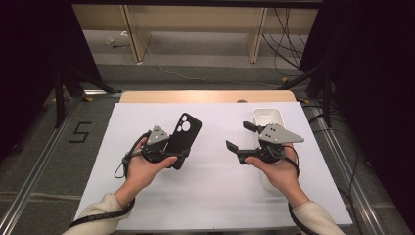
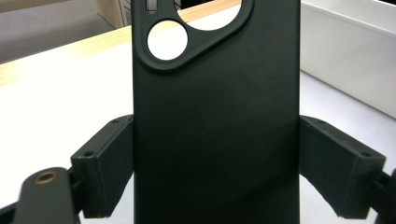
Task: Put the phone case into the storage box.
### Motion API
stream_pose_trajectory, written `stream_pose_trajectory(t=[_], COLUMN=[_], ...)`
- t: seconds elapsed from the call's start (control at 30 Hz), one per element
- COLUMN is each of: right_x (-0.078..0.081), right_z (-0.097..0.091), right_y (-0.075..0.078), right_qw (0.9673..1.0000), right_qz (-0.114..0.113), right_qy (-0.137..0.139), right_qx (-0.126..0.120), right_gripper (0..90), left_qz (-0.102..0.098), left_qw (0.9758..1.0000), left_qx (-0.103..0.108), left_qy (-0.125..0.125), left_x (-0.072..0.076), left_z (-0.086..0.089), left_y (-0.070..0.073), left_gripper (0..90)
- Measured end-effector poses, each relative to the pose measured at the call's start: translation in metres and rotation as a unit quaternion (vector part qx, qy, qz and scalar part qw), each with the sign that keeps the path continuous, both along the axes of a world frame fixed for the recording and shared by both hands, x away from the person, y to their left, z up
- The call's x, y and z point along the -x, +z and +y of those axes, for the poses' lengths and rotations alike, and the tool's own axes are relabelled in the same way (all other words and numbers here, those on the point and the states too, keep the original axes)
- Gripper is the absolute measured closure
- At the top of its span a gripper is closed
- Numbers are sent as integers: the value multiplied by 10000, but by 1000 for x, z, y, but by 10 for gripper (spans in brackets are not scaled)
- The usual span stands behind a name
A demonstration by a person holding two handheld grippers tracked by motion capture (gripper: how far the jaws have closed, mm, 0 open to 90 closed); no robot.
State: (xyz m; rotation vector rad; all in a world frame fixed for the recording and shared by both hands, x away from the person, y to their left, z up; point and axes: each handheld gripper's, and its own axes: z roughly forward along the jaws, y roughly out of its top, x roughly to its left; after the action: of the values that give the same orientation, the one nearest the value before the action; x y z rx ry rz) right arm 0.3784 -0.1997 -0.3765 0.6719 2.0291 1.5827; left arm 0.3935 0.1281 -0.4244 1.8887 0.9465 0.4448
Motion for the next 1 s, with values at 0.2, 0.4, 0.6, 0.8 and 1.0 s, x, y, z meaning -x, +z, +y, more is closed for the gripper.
stream_pose_trajectory(t=[0.2, 0.4, 0.6, 0.8, 1.0], right_x=[-4, -8, -11, -15, -17], right_z=[4, 11, 17, 25, 29], right_y=[0, 0, 1, 2, 2], right_qw=[10000, 10000, 9999, 9999, 9998], right_qz=[25, 35, 58, 73, 90], right_qy=[15, 56, 94, 144, 171], right_qx=[-1, -20, -35, -55, -52], right_gripper=[165, 165, 165, 165, 165], left_qz=[-20, -29, -75, -112, -145], left_qw=[10000, 9999, 9999, 9998, 9994], left_qx=[4, 6, 15, 4, -26], left_qy=[-59, -99, -110, -184, -308], left_x=[3, 4, 5, 9, 13], left_z=[-5, -7, -10, -16, -27], left_y=[0, 1, 2, 2, 0], left_gripper=[155, 156, 156, 155, 156])
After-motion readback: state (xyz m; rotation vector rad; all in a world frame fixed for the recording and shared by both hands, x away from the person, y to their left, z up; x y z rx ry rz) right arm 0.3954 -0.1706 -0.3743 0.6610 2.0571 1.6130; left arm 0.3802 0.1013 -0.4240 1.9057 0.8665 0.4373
